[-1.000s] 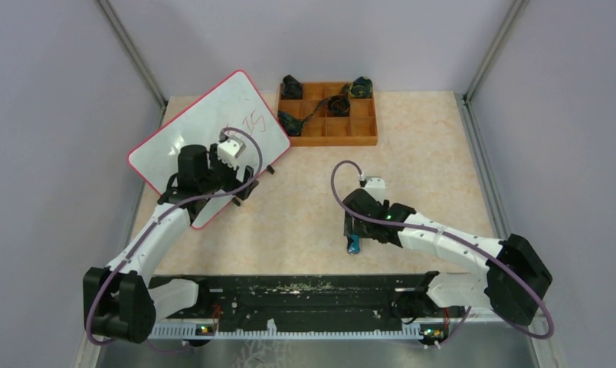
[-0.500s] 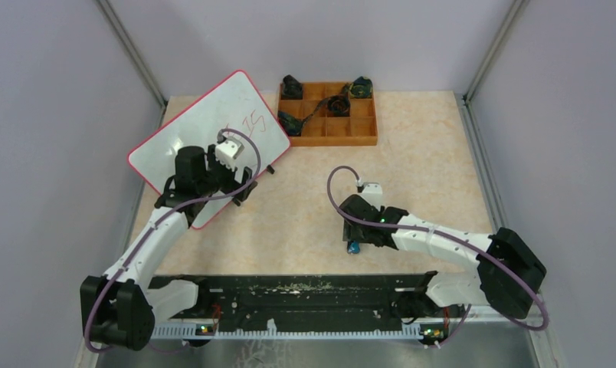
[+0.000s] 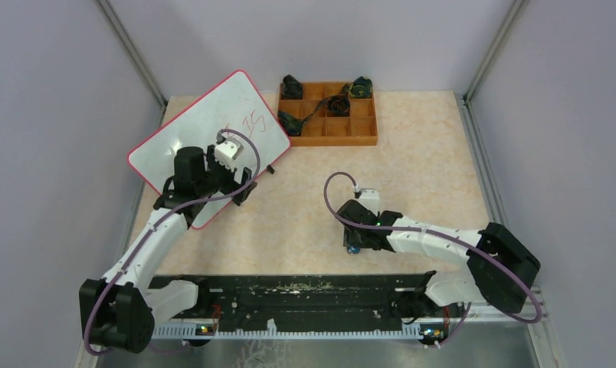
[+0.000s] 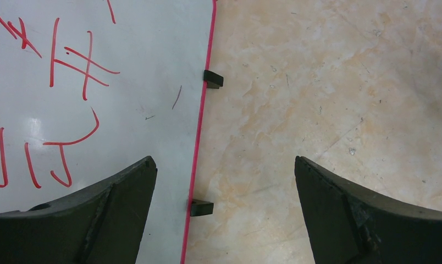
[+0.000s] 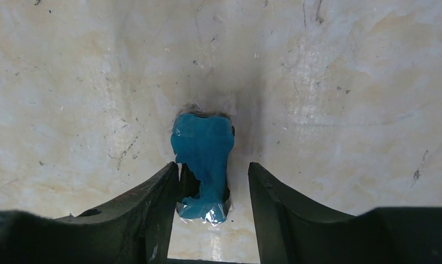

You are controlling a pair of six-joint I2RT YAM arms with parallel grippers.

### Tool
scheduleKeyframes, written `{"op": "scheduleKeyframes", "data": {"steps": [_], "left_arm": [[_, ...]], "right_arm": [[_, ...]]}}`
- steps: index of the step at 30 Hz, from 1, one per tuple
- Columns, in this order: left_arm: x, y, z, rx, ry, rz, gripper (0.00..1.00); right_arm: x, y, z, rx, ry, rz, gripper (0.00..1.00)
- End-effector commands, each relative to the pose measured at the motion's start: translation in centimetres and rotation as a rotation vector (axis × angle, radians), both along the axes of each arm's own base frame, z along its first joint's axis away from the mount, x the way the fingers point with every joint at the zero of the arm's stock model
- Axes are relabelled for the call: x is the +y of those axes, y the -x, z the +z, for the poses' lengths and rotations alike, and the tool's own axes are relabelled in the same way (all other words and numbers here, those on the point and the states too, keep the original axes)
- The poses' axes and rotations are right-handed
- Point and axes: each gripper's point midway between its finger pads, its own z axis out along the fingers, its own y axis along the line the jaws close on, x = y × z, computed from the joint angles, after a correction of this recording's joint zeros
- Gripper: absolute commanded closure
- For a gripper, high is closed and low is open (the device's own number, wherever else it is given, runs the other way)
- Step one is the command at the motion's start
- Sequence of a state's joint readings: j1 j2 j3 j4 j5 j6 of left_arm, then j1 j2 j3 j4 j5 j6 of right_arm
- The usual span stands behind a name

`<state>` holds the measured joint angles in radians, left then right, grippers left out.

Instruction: Erase the whiteboard

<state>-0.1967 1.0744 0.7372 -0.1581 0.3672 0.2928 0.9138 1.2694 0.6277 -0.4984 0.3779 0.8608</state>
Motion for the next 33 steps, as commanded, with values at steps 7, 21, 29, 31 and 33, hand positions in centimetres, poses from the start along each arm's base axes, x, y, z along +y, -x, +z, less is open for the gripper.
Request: {"op": "scheduleKeyframes", "data": {"steps": [7,21,29,31,33], "left_arm": [[-0.1,0.2,1.1,-0.030,0.003,-0.006,0.00],[1.7,-0.1,6.4,-0.118,-0.013,0.096,0.01],[4.9,-1.0,12.4,-0.209,-0.028,0.221,0.01],[6.5,-1.1,14.1,-0.220,-0.010,0.242,0.00],[8.5,-1.0,15.6,-0.212,0.028,0.249,0.01]], "right_arm": [[1.5,-0.5,-0.8,-0.005,-0.022,0.009,0.60],[1.9,-3.1,4.7,-0.161,0.002,0.078,1.00],[3.9,-5.2,5.9,-0.217,0.010,0.139,1.00],[4.4,-5.4,5.5,-0.211,0.004,0.155,1.00],[4.7,-5.5,5.2,-0.207,-0.004,0.164,1.00]]}}
